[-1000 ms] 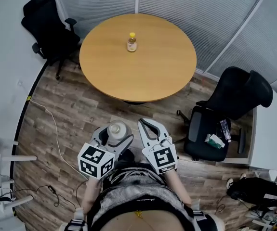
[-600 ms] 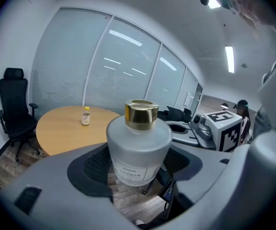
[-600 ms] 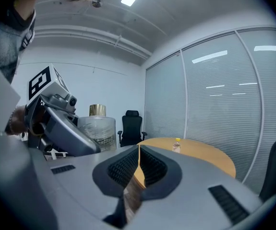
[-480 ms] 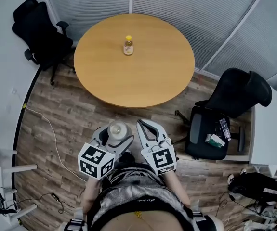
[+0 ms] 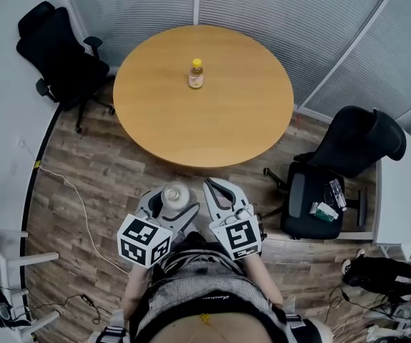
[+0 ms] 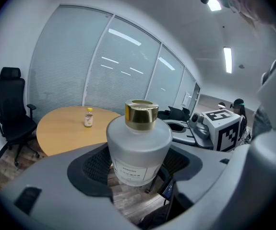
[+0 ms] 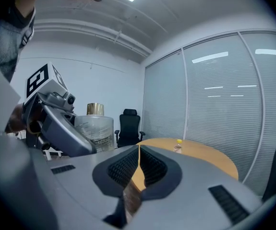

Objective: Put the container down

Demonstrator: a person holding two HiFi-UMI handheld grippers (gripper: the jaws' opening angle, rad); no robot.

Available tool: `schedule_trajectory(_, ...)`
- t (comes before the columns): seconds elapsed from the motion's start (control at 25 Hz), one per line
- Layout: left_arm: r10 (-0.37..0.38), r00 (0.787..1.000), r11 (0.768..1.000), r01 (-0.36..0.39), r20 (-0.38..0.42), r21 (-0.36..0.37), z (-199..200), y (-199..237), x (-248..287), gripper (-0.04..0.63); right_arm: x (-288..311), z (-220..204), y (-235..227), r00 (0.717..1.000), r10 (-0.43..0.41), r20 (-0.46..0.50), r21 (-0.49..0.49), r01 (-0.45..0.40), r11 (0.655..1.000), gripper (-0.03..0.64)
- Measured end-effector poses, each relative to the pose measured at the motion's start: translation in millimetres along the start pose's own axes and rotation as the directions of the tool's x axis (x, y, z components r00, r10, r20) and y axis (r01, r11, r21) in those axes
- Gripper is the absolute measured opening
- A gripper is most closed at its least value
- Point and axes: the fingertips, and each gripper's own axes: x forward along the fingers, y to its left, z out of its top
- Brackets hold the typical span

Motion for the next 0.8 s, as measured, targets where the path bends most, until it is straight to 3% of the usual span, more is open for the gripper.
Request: schedule_trajectory(0.8, 0.0, 1.0, 1.0, 0.0, -0.001, -0.009, 1, 31, -11, 0.33, 24, 2, 9, 1.0, -0.021, -0.007, 0.027, 0.021, 0.999, 0.023)
